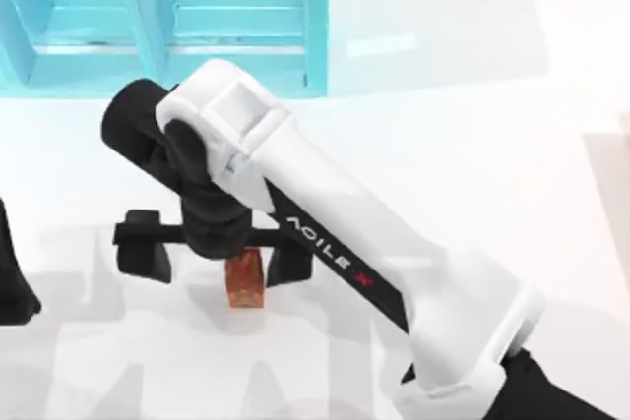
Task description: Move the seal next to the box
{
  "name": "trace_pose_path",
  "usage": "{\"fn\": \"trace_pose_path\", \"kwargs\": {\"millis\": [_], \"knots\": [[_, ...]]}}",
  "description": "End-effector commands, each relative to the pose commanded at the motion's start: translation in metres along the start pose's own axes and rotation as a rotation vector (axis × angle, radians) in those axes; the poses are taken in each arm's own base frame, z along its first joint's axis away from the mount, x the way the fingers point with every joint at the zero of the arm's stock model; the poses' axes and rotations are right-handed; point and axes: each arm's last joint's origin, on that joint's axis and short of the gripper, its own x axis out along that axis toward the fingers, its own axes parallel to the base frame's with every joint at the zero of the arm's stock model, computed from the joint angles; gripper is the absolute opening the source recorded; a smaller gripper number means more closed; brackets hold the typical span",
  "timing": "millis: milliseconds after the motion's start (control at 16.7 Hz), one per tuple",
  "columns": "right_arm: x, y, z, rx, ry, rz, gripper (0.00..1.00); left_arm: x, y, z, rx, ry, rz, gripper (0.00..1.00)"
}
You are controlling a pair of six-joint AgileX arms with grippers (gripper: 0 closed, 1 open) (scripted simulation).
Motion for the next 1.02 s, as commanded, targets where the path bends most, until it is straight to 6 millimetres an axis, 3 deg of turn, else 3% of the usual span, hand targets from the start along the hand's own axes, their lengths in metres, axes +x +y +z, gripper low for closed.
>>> {"fn": "trace_pose_path", "kwargs": {"millis": [780,1020], "knots": [[0.0,0.0,0.0,0.0,0.0,0.0,0.02,0.0,0.0,0.0,0.0,0.0,0.0,1.0],[0.0,0.0,0.0,0.0,0.0,0.0,0.0,0.0,0.0,0.0,0.0,0.0,0.0,1.0]]}}
